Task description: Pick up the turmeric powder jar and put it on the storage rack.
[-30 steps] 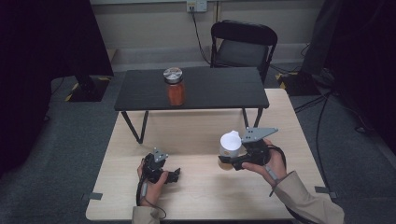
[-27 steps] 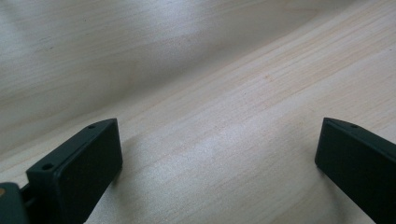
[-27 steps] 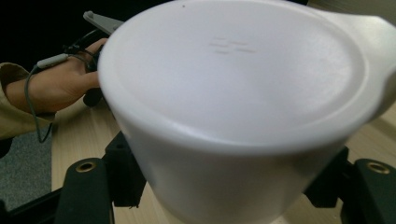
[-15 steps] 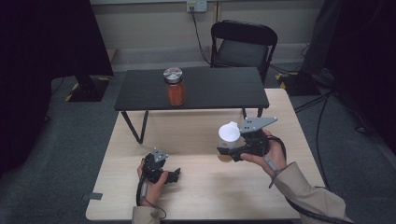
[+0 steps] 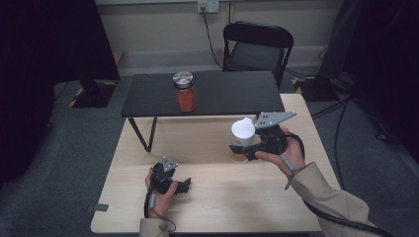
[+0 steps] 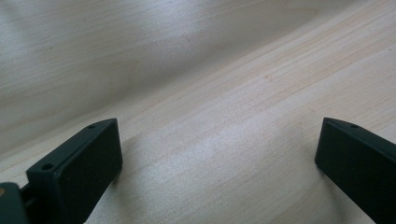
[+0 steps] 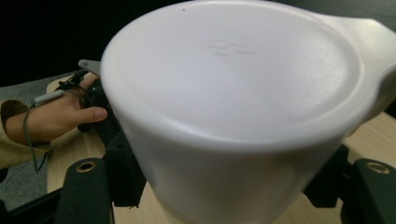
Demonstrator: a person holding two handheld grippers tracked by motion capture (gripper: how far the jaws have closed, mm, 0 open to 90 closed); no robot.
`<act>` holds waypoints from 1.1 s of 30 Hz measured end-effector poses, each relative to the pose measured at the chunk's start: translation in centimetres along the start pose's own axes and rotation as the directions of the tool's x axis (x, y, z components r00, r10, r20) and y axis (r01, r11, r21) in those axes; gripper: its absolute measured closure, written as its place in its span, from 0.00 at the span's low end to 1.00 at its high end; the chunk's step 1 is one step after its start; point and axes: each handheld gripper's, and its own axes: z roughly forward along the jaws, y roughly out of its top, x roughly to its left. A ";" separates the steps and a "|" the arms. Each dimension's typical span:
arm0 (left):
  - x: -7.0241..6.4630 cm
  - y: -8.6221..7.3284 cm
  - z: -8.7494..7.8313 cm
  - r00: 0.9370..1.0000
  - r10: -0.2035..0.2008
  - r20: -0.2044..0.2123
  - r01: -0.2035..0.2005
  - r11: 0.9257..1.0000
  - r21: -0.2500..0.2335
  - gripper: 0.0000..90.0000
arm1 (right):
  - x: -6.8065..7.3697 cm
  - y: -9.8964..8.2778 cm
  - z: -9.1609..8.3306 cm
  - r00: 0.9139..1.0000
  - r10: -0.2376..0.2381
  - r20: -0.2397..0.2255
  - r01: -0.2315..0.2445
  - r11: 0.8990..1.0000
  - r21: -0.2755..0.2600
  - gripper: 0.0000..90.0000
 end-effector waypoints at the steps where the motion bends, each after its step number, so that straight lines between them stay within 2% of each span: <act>1: 0.0 0.0 0.0 1.000 0.000 0.000 0.000 1.000 0.000 0.00 | 0.0 0.2 -0.1 1.000 0.001 0.004 -0.001 1.000 0.001 0.34; 15: 0.0 0.0 0.0 1.000 0.001 0.000 -0.001 1.000 0.000 0.00 | -1.1 2.1 -0.7 0.999 0.028 0.035 -0.028 1.000 0.001 0.34; 33: 0.0 0.0 0.0 1.000 0.000 0.000 0.000 1.000 0.000 0.00 | -2.1 4.7 -1.1 0.997 0.036 0.062 -0.036 0.999 0.006 0.34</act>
